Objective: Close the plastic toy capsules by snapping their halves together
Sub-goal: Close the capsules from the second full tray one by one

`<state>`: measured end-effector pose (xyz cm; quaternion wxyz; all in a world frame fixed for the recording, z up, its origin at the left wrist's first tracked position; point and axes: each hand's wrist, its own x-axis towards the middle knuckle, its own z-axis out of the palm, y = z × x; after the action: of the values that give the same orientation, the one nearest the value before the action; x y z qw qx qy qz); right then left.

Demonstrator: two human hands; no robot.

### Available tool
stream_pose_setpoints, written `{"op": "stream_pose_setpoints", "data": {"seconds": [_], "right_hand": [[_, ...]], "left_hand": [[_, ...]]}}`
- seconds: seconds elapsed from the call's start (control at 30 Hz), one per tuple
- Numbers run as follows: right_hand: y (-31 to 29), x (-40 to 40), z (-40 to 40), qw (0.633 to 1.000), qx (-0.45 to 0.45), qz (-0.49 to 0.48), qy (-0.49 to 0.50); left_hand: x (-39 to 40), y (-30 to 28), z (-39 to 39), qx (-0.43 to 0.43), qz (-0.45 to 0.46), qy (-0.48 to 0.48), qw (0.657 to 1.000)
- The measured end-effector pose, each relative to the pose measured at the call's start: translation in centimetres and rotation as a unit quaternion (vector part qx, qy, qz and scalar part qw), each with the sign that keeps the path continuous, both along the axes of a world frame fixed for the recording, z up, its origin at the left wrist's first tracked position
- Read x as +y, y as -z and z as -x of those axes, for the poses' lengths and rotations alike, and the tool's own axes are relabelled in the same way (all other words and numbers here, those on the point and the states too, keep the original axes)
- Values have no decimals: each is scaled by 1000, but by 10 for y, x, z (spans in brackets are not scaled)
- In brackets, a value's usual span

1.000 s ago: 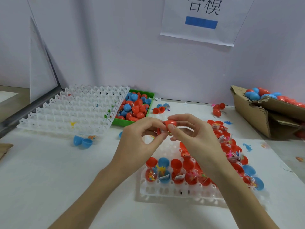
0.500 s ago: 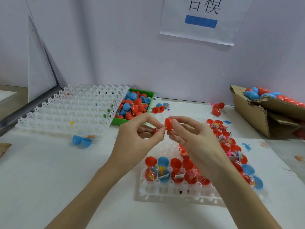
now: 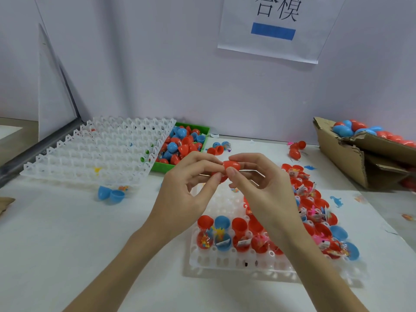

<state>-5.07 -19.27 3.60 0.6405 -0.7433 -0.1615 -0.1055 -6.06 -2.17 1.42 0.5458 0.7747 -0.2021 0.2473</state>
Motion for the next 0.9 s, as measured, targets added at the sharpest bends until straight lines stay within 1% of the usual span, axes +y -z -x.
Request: {"op": "stream_pose_setpoints", "data": {"seconds": [0.13, 0.33, 0.5, 0.67, 0.77, 0.9], "right_hand": [[0, 0, 0, 1000, 3, -10, -8], [0, 0, 1, 999, 13, -30, -20], [-2, -2, 0, 999, 25, -32, -22], [1, -1, 0, 999, 22, -25, -24], [2, 1, 1, 999, 13, -12, -27], [3, 4, 1, 999, 17, -14, -31]], "left_hand": [[-4, -1, 2, -10, 18, -15, 1000], [-2, 0, 2, 47, 95, 3, 994], [-5, -5, 5, 69, 155, 12, 985], [-8, -3, 5, 84, 133, -21, 987], [-8, -2, 4, 106, 151, -39, 982], [-5, -5, 4, 121, 200, -20, 972]]}}
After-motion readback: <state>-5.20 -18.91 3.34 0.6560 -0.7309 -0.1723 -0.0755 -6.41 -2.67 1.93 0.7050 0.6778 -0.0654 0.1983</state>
